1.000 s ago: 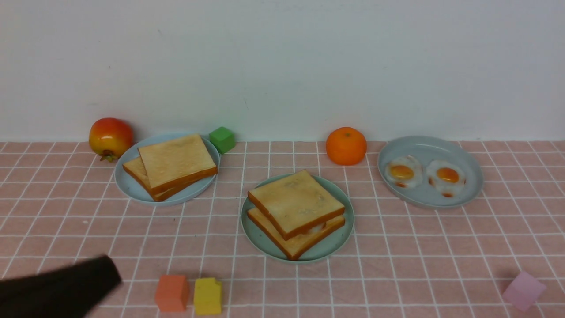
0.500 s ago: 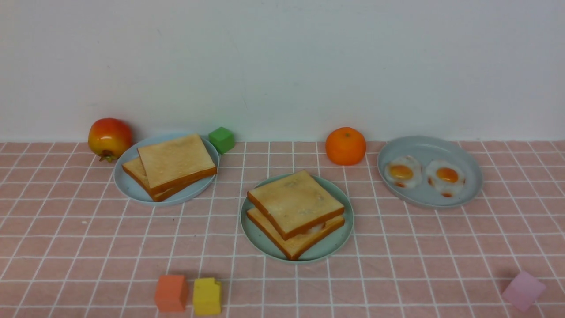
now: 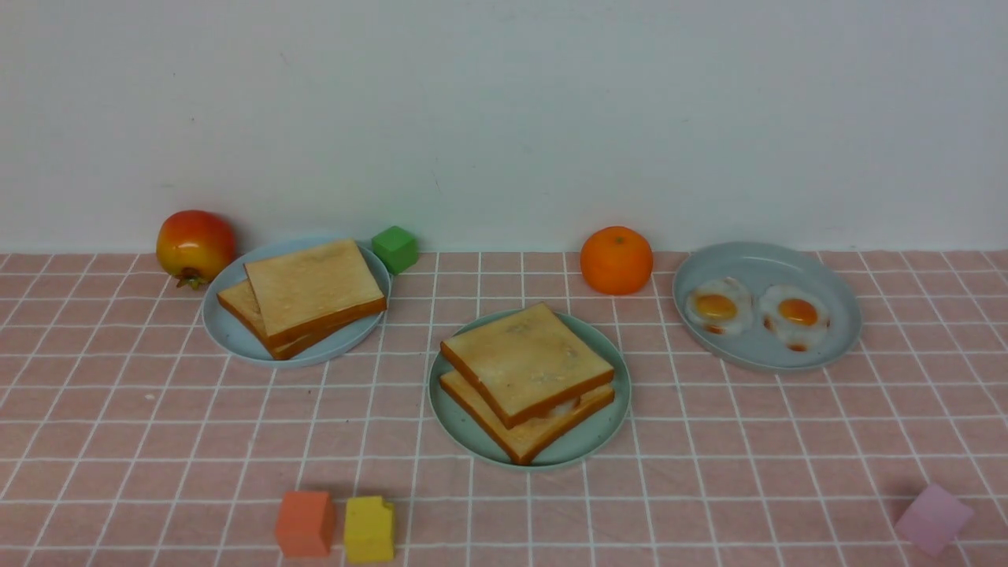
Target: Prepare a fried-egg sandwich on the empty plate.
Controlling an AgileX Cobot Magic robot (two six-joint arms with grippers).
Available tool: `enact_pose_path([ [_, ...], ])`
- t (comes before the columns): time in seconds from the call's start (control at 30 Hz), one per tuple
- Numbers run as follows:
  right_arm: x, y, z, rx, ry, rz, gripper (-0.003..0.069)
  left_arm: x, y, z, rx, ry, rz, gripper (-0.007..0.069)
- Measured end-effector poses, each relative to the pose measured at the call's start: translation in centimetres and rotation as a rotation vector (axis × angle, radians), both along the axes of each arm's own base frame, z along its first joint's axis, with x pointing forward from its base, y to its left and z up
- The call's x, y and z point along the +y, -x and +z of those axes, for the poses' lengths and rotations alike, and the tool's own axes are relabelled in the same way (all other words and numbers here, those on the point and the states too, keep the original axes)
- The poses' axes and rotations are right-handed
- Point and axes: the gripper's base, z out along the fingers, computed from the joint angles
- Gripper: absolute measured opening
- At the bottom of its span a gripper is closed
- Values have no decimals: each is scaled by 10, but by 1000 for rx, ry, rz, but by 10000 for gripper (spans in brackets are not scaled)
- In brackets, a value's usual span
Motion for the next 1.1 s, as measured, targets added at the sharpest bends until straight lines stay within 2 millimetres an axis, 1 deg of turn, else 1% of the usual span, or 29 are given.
enact_pose_path([
  [1.1, 0, 0, 0, 0, 0, 0, 53, 0, 0, 0, 1, 2, 0, -13],
])
